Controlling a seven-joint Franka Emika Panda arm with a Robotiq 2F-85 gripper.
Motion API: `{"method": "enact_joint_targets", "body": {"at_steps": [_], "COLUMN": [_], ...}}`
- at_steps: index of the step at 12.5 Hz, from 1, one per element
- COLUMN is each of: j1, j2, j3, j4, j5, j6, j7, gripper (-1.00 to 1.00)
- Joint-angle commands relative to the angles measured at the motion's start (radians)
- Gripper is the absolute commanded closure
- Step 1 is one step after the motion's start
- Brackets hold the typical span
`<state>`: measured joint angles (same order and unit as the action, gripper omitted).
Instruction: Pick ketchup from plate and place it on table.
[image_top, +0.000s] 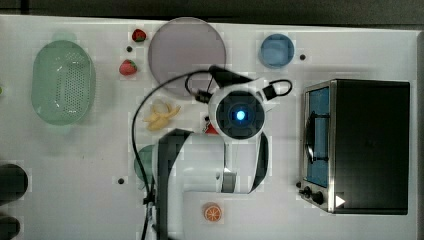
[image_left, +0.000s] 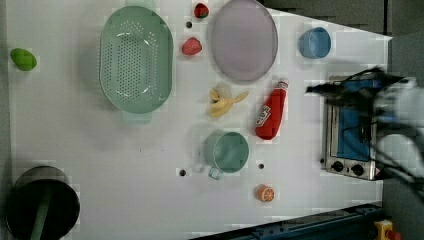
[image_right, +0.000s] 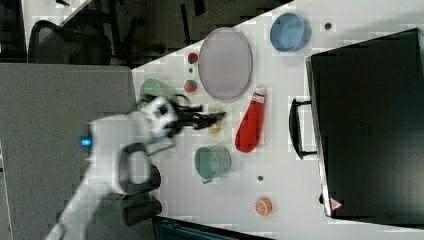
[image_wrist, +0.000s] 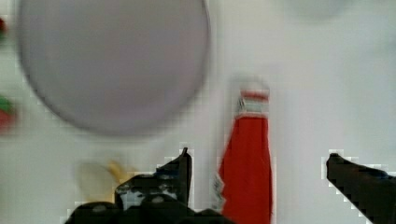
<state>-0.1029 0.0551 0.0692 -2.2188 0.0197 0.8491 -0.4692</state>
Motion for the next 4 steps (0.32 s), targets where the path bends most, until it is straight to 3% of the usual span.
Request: {"method": "enact_joint_targets", "body": {"at_steps": [1, 4], "j1": [0.003, 0.005], "j2": [-0.076, -0.095], "j3": [0.029, 0.031], "j4": [0.143, 0.321], "j5": [0.007, 0.004], "j6": [-0.228, -0.53], "j7": [0.262, 0.395], "gripper": [-1.0, -1.0]}}
